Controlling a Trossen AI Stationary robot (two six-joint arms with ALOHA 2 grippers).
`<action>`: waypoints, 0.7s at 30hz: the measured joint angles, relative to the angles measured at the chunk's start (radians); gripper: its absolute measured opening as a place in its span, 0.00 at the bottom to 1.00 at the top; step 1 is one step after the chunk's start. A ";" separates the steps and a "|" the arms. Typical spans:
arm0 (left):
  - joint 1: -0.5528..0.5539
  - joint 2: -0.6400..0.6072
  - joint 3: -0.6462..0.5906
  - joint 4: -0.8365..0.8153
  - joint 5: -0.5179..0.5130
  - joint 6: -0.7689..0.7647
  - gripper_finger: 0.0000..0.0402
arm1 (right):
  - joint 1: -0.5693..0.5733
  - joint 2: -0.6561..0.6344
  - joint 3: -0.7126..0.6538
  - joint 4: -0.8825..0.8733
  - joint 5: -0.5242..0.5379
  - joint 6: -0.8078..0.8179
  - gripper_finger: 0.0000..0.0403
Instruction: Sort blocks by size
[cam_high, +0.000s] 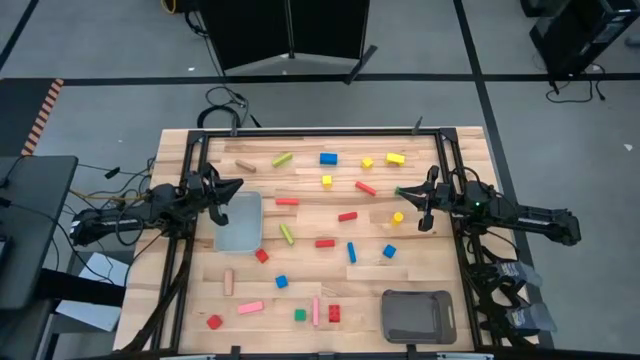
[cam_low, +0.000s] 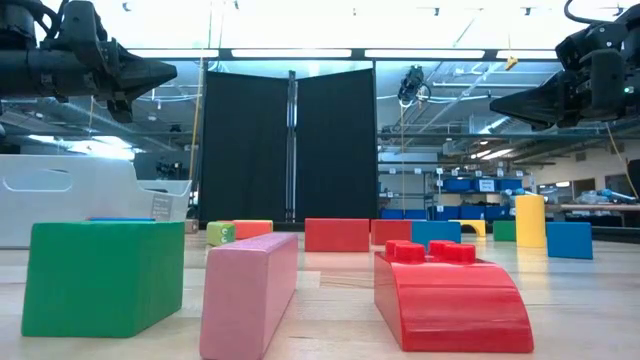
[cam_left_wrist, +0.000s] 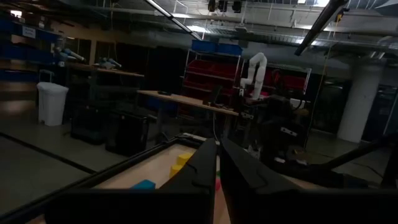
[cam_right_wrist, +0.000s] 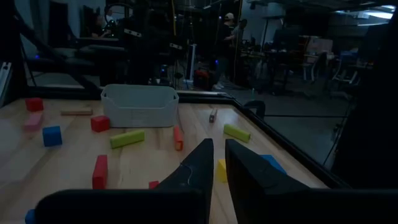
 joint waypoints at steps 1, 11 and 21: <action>0.000 0.000 0.000 0.000 0.000 0.000 0.07 | 0.000 0.000 0.000 0.000 0.000 0.000 0.13; 0.000 0.000 0.000 0.065 0.001 -0.084 0.07 | 0.008 0.000 0.000 0.207 -0.008 0.263 0.13; 0.001 0.008 0.000 0.093 0.058 -0.371 0.07 | 0.009 0.124 0.127 0.244 -0.166 0.546 0.13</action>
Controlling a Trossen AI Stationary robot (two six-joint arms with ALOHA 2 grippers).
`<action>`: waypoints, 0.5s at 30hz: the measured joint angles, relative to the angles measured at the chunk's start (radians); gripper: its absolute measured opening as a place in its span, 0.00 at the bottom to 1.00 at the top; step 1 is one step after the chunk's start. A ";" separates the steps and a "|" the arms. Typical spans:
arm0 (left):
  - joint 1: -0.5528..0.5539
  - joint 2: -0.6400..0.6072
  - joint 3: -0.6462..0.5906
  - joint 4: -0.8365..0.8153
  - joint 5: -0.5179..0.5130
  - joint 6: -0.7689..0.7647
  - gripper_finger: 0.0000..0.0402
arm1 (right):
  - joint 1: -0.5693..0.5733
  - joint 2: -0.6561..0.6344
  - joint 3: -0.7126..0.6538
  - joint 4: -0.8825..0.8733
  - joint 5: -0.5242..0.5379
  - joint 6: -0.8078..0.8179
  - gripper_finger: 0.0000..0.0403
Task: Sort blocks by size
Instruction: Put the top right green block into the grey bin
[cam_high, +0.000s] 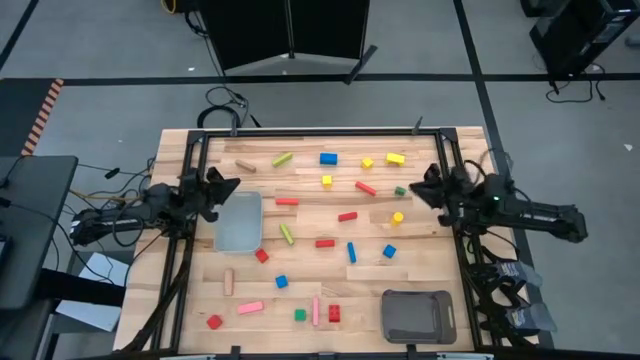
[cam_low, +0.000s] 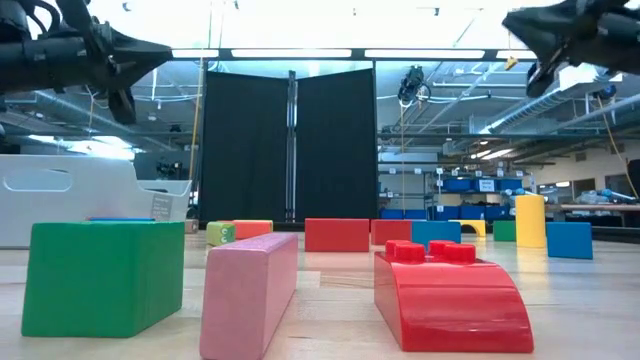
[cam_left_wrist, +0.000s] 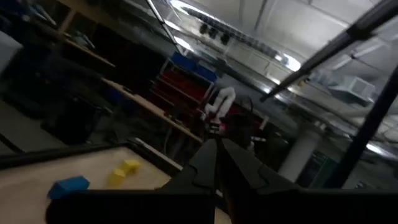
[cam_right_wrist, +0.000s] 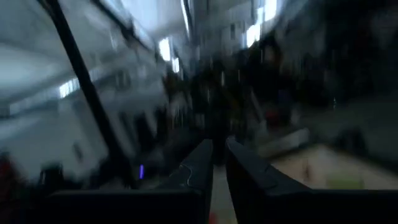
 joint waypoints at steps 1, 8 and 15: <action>0.000 0.005 0.000 -0.010 0.006 -0.006 0.07 | 0.008 0.046 0.020 -0.008 -0.017 0.000 0.13; 0.000 0.072 0.000 -0.061 -0.009 -0.116 0.07 | 0.052 0.368 0.238 -0.126 -0.095 -0.112 0.12; 0.000 0.154 0.000 -0.036 0.003 -0.130 0.07 | 0.029 0.690 0.562 -0.865 0.211 -0.121 0.06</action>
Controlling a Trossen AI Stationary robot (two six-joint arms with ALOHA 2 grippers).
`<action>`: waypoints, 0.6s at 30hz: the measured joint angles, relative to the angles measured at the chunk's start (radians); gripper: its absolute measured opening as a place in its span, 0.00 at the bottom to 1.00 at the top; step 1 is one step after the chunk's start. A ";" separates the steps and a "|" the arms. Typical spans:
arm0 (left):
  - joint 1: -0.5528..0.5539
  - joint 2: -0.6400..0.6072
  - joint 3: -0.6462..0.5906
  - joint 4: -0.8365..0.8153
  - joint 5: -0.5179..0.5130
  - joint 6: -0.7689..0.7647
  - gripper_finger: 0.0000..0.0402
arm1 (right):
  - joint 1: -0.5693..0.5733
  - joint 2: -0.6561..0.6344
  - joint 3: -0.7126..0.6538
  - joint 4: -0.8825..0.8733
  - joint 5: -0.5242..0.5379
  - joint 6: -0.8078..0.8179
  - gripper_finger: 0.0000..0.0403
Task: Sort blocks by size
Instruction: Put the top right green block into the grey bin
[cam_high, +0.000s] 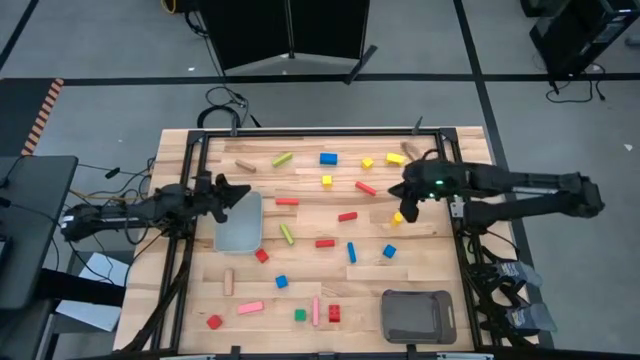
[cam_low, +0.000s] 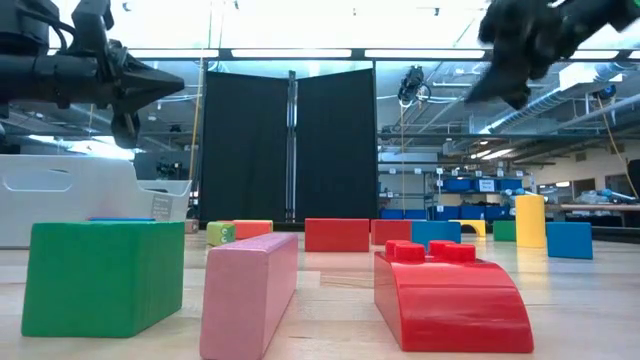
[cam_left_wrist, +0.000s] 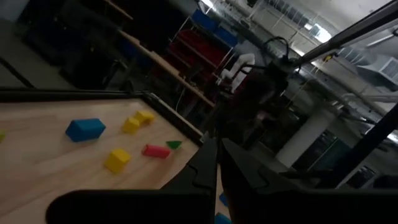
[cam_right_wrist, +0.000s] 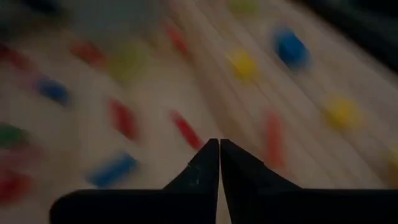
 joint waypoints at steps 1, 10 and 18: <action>0.000 0.010 0.000 0.003 0.001 0.000 0.07 | -0.002 0.041 0.032 -0.089 0.044 0.014 0.05; 0.000 0.099 0.000 0.137 -0.019 0.066 0.07 | -0.053 0.297 0.049 -0.247 0.152 0.189 0.15; 0.000 0.147 0.000 0.213 -0.019 0.084 0.07 | -0.128 0.398 0.049 -0.240 0.187 0.425 0.58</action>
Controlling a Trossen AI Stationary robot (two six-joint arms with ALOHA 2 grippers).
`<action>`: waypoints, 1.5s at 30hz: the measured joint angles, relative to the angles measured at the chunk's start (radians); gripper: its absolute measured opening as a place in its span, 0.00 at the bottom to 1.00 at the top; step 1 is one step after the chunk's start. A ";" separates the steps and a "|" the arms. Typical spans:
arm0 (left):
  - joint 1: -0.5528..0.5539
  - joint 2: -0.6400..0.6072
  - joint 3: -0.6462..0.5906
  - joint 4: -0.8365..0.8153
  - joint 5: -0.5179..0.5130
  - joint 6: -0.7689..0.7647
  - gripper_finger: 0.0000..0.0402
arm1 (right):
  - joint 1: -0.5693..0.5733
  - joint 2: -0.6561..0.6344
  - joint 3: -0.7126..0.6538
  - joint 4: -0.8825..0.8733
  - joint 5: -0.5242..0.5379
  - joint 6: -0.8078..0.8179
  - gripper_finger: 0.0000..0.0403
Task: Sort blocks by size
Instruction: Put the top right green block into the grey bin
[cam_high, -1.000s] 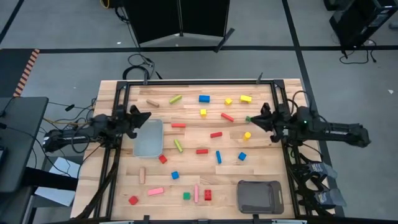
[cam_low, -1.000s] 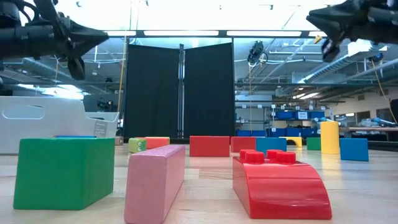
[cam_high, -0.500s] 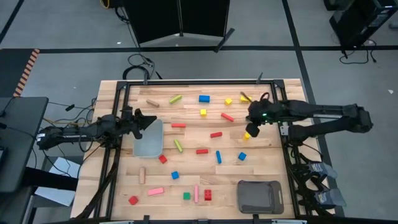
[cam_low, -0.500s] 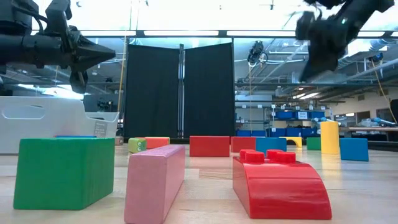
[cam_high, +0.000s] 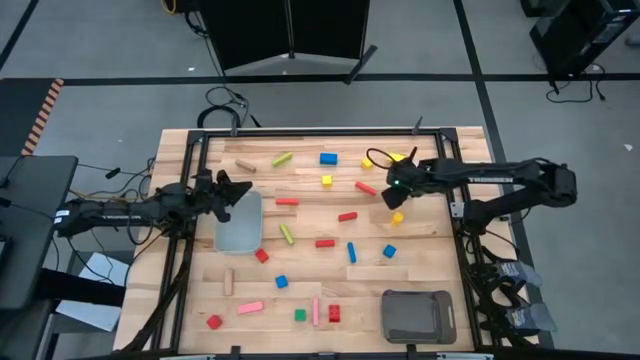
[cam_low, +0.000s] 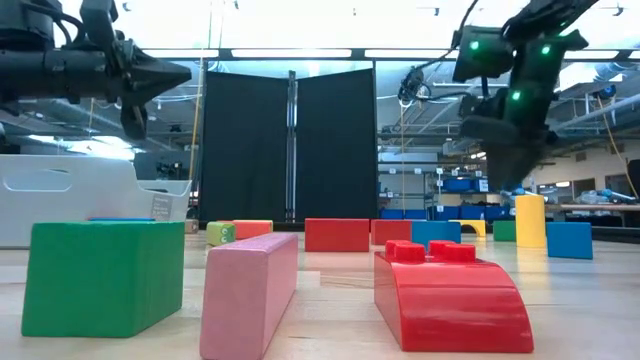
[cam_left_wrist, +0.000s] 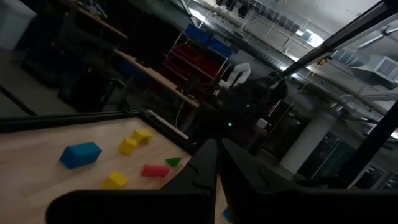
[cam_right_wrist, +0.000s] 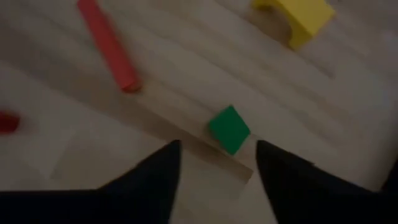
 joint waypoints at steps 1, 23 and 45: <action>0.000 0.001 0.000 0.000 0.000 0.000 0.07 | -0.006 0.013 0.000 0.002 0.000 0.036 0.63; 0.001 0.000 0.000 0.083 0.032 0.055 0.07 | -0.014 0.340 0.000 0.121 0.054 0.450 0.63; 0.001 0.000 0.023 0.065 0.111 0.081 0.07 | -0.028 0.362 0.001 0.128 0.068 0.571 0.45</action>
